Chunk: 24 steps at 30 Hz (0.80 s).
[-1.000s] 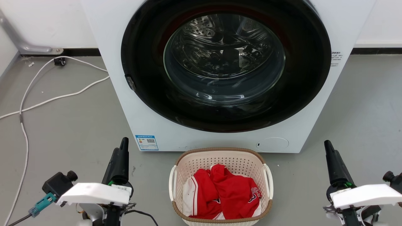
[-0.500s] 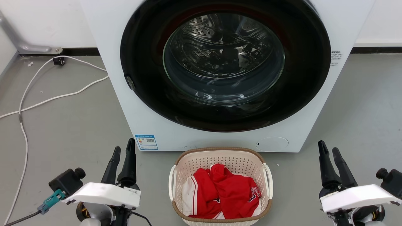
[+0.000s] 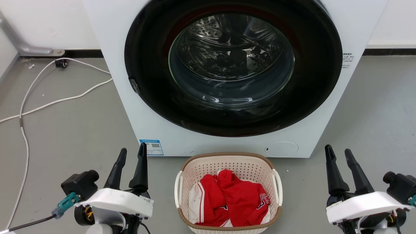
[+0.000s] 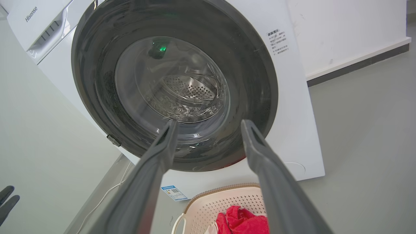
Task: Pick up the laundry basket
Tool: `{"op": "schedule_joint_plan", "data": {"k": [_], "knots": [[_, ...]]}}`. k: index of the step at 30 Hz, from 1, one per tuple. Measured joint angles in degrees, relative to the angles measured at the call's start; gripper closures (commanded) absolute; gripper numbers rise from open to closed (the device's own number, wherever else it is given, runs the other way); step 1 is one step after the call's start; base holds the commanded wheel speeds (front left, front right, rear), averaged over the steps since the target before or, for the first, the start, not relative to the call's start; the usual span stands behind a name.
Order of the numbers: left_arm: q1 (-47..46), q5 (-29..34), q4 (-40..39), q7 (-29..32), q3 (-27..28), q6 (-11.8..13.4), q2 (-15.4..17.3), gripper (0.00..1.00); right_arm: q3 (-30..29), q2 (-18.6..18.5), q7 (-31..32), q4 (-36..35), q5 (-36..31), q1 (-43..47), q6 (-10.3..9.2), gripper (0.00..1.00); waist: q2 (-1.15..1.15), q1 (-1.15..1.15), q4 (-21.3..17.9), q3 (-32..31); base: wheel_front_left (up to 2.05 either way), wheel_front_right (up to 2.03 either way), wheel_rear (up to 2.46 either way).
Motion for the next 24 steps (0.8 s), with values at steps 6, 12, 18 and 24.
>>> {"op": "schedule_joint_plan", "data": {"k": [6, 12, 18, 24], "knots": [[-0.17, 3.85, -0.23, -1.00, -0.48, 0.19, 0.02, 0.00, 0.14, 0.00, -0.64, -0.48, -4.39, 0.14, 0.00, 0.00, 0.00, 0.00, 0.00, 0.04, 0.00, 0.00, 0.00], [-0.37, 7.73, -0.34, -1.92, -1.07, 0.24, 0.05, 0.00, 0.41, 0.00, -1.27, -0.87, -8.23, 0.57, 0.00, 0.00, 0.00, 0.00, 0.08, 0.08, 0.00, 0.00, 0.00], [-0.42, 11.46, -0.02, -2.70, -1.56, 0.67, 0.31, 0.00, 0.45, 0.00, -1.66, -1.03, -11.90, 0.62, 0.00, 0.00, 0.00, 0.00, 0.17, 0.00, 0.00, 0.00, 0.00], [-0.42, 15.02, 0.51, -3.47, -2.07, 1.22, 0.43, 0.00, 0.16, 0.00, -1.78, -1.19, -15.60, 0.95, 0.00, 0.00, 0.00, 0.00, 0.26, -0.24, 0.00, 0.00, 0.00]]}}
